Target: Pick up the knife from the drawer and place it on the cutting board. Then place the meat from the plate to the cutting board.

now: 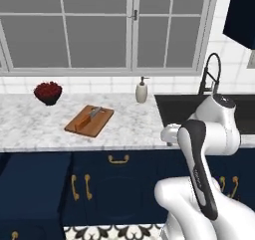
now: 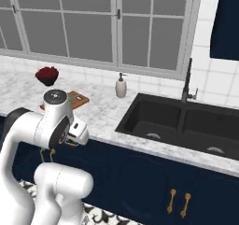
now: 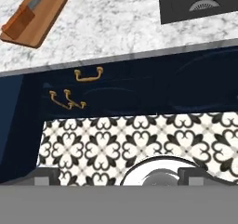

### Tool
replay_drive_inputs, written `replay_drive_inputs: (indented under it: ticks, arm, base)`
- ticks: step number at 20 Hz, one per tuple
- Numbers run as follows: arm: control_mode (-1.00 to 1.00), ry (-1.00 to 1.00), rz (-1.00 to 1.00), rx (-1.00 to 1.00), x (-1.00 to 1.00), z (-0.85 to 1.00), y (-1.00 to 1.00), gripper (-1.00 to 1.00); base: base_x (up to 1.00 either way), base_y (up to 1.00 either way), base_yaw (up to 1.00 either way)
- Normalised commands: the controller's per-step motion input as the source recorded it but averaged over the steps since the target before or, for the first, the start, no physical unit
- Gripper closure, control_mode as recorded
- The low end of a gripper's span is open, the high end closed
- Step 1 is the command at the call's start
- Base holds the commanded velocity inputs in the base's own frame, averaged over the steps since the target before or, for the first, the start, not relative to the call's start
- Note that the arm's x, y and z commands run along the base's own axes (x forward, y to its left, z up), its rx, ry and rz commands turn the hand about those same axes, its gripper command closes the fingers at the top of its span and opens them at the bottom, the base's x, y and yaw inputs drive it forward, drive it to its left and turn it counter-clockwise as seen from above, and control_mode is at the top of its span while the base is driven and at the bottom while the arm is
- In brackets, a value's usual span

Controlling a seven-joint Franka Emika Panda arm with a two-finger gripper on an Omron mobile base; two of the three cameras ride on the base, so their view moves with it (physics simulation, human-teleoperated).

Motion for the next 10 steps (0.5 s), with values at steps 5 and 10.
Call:
replay_drive_inputs:
  ticks: [5, 10]
  arm:
    - [1.00, 0.00, 0.00, 0.00, 0.00, 0.00, 0.00, -1.00]
    - [1.00, 0.00, 0.00, 0.00, 0.00, 0.00, 0.00, -1.00]
  base:
    - [-0.27, -0.99, -0.01]
    - [-0.28, -1.00, -0.12]
